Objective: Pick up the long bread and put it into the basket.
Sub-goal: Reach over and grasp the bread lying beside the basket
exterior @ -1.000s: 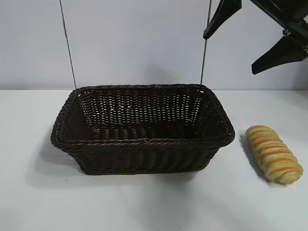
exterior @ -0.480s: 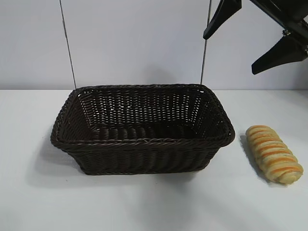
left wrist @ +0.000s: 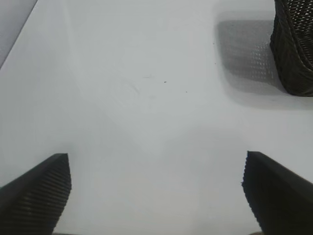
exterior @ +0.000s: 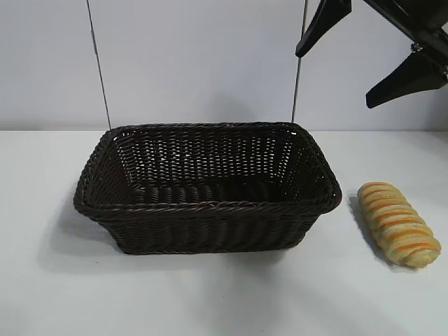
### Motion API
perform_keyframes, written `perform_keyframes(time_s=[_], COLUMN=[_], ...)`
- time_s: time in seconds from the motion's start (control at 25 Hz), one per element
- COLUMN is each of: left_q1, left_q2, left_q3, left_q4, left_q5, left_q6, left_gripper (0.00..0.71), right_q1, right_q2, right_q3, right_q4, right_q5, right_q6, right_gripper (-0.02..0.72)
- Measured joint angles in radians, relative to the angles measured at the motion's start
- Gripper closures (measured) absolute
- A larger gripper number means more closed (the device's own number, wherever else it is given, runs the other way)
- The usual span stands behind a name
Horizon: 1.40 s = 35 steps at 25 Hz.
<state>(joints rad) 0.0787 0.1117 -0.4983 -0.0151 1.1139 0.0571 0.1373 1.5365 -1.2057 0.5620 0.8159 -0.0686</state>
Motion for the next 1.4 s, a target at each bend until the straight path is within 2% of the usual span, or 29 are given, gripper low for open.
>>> perform_keyframes(time_s=[0.12,0.24,0.32,0.4,0.64,0.76,0.84,1.0,1.24,1.4], left_q1=[0.000,0.000,0.000,0.000,0.000,0.000,0.000,0.000,0.000,0.000], left_q2=[-0.034,-0.102,-0.125,-0.128,-0.128,-0.128,-0.128,-0.128,-0.128,-0.128], left_q3=[0.000,0.000,0.001,0.007,0.018,0.018,0.018,0.018,0.018,0.018], left_q4=[0.000,0.000,0.000,-0.003,-0.006,-0.006,-0.006,-0.006,-0.006,-0.006], left_q5=[-0.001,0.000,0.001,0.004,0.008,0.008,0.008,0.008,0.008,0.008], left_q6=[0.000,0.000,0.000,0.000,0.000,0.000,0.000,0.000,0.000,0.000], left_gripper=[0.038,0.038,0.038,0.038,0.038,0.038,0.038,0.038,0.038,0.038], right_q1=[0.000,0.000,0.000,0.000,0.000,0.000,0.000,0.000,0.000,0.000], right_q2=[0.000,0.000,0.000,0.000,0.000,0.000,0.000,0.020,0.060,0.121], right_q3=[0.000,-0.006,-0.023,-0.043,-0.053,-0.053,-0.038,0.042,0.175,0.199], right_q4=[0.000,-0.010,-0.057,-0.136,-0.474,-0.586,-0.628,-0.651,-0.644,-0.644], right_q5=[0.000,0.007,0.023,0.048,0.145,0.157,0.141,0.091,-0.070,-0.128], right_q6=[-0.035,-0.042,-0.045,-0.034,0.046,0.069,0.069,0.079,0.106,0.112], right_gripper=[0.022,0.022,0.022,0.022,0.022,0.022,0.022,0.022,0.048,0.054])
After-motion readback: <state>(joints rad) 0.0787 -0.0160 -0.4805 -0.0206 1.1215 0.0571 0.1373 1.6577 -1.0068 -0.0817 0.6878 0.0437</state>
